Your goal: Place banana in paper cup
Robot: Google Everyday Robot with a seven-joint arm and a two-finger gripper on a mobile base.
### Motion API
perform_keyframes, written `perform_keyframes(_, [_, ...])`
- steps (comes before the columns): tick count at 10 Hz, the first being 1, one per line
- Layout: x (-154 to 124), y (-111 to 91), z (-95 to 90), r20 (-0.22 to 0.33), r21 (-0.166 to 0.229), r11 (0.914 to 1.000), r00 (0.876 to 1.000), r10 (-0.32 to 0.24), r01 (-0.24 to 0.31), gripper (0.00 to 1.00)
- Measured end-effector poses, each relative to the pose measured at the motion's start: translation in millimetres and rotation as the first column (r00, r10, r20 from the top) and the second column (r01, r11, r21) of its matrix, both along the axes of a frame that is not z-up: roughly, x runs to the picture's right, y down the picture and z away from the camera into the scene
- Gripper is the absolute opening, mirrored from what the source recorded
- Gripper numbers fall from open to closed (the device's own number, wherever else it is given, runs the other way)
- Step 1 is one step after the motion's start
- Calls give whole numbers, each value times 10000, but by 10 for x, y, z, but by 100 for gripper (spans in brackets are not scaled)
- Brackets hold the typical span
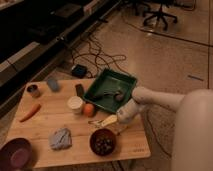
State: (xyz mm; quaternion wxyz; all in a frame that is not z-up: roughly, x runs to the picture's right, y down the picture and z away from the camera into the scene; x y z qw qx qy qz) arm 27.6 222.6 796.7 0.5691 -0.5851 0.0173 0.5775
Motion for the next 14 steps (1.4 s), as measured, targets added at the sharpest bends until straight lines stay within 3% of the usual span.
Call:
perform_keyframes(3, [9,9,6,-12,11,10000,10000,-47,47,75])
perform_keyframes(6, [40,43,26,-103,-49,9999,9999,-116,116,41])
perform_keyframes(8, [96,138,89,-379,-396,9992,9992,-98,83,24])
perform_keyframes(10, [133,167,148,-533,-471,9988,9985,-156,131,7])
perform_keyframes(11, [162,250,143,-491,-579,9977,9981,-380,352,3])
perform_keyframes(12, [157,206,146,-537,-492,9985,9982,-269,242,6])
perform_keyframes(13, [140,193,137,-372,-369,9990,9989,-281,267,14])
perform_keyframes(14, [86,146,90,163,91,9991,9990,-421,420,26])
